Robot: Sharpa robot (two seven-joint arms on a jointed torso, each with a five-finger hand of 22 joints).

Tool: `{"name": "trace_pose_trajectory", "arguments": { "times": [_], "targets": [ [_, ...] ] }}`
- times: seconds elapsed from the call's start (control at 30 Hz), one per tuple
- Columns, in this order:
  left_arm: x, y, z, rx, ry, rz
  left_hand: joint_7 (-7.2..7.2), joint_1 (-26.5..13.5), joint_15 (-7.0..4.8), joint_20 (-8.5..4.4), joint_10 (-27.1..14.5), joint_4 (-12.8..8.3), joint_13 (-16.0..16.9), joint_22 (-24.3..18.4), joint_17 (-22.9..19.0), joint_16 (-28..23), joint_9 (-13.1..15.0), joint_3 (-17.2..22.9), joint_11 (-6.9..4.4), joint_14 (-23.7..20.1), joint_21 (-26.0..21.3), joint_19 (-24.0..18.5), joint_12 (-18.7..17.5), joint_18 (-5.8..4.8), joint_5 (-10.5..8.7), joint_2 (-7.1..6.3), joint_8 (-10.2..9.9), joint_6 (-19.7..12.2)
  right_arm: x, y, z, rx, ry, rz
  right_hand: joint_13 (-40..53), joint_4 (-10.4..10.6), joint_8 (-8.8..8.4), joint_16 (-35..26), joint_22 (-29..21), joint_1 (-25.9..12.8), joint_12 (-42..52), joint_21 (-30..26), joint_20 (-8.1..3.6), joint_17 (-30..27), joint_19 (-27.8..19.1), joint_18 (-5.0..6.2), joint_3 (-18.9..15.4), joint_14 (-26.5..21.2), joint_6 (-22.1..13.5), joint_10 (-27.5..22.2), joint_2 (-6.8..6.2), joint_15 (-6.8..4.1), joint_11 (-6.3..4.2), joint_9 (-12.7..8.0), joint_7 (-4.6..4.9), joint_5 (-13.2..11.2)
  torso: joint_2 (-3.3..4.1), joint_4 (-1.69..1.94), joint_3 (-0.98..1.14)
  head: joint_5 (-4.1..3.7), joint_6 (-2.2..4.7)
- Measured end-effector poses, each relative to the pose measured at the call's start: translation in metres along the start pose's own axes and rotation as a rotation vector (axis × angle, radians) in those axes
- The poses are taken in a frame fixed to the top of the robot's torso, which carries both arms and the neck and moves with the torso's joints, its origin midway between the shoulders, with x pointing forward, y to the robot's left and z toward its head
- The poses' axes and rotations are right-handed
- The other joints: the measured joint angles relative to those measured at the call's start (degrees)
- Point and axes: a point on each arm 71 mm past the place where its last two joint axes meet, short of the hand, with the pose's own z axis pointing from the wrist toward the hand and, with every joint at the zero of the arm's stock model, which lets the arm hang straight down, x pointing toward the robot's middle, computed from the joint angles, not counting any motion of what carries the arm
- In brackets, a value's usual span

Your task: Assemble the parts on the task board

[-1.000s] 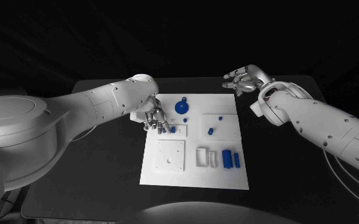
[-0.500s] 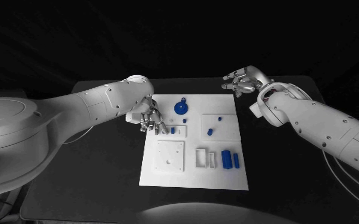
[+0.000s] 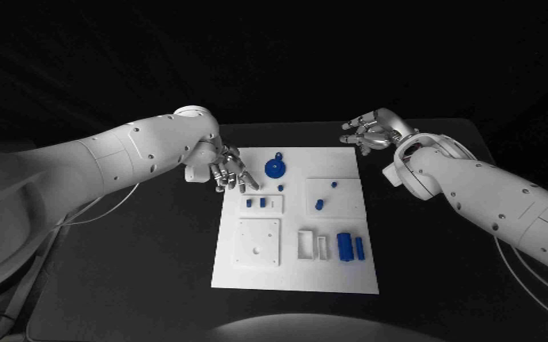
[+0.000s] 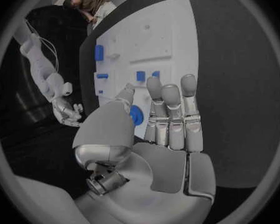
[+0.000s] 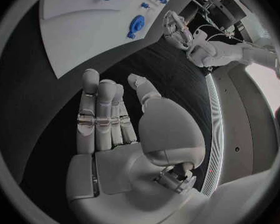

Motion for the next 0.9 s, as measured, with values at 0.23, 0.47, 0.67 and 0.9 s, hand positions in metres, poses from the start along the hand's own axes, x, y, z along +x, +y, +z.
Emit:
{"name": "trace_pose_trajectory", "arguments": {
  "times": [0.23,0.47,0.67,0.9],
  "targets": [
    [-0.007,-0.016,-0.023,0.249,-0.132,-0.144,1.76,3.6,2.39,2.19,-6.2,-3.3,-8.6,-4.9,-6.2,-4.3,-11.4,-2.8,2.31,-6.4,-9.2,-1.9,-6.3,0.0,0.18,2.84,-1.7,-1.9,-0.003,-0.005,-0.002,0.011,-0.005,-0.004,0.0,0.0,0.0,0.0,0.0,0.0,0.0,0.0,0.0,0.0,0.0,0.0,0.0,0.0,0.0,0.0,0.0,0.0,0.0,0.0,0.0,0.0,-0.01,0.09,0.13,-0.09,0.49],
    [-0.004,-0.029,-0.03,0.422,-0.291,-0.146,3.91,15.1,5.27,4.68,-9.3,-9.4,-25.2,-12.8,-14.2,-14.3,-19.3,1.4,5.17,-10.5,-17.9,-4.5,-22.9,0.0,6.93,3.18,-5.8,0.0,-0.005,-0.007,-0.003,0.014,-0.01,-0.005,-0.9,0.0,0.0,-0.2,0.0,0.0,-1.1,-0.5,0.0,-0.3,0.0,0.0,0.0,-0.3,0.0,0.0,0.0,0.06,0.0,0.0,0.0,0.0,-0.01,0.07,0.16,-0.27,1.32],
    [0.002,-0.031,-0.028,0.534,-0.448,-0.017,4.04,18.4,6.1,5.49,-9.7,-12.2,-29.2,-9.7,-17.2,-17.8,-22.9,2.7,6.73,-10.3,-17.5,-6.0,-30.1,0.94,8.69,3.03,-9.6,2.2,-0.007,-0.008,-0.003,0.016,-0.017,-0.004,-8.0,-0.3,0.0,-1.6,0.0,0.0,-8.4,-1.1,0.0,-1.0,0.0,0.0,1.0,-0.3,-0.1,2.1,0.0,0.06,-0.2,0.0,0.1,0.0,-0.04,0.06,0.18,-0.44,2.01],
    [0.018,-0.043,-0.022,0.677,-0.591,0.163,2.3,20.2,5.85,6.0,-12.3,-12.9,-29.2,-8.7,-17.9,-18.2,-26.0,1.8,7.63,-8.8,-17.3,-5.4,-32.7,1.83,0.41,0.06,-14.9,1.0,-0.01,-0.009,-0.004,0.018,-0.035,0.005,-14.2,-0.2,0.0,-3.4,0.0,0.0,-14.7,-1.5,0.0,-2.8,0.0,0.0,2.0,-0.3,-0.1,3.5,0.0,0.06,-0.22,0.0,0.09,-0.7,0.02,0.0,0.11,-0.63,2.59]
  ]
}}
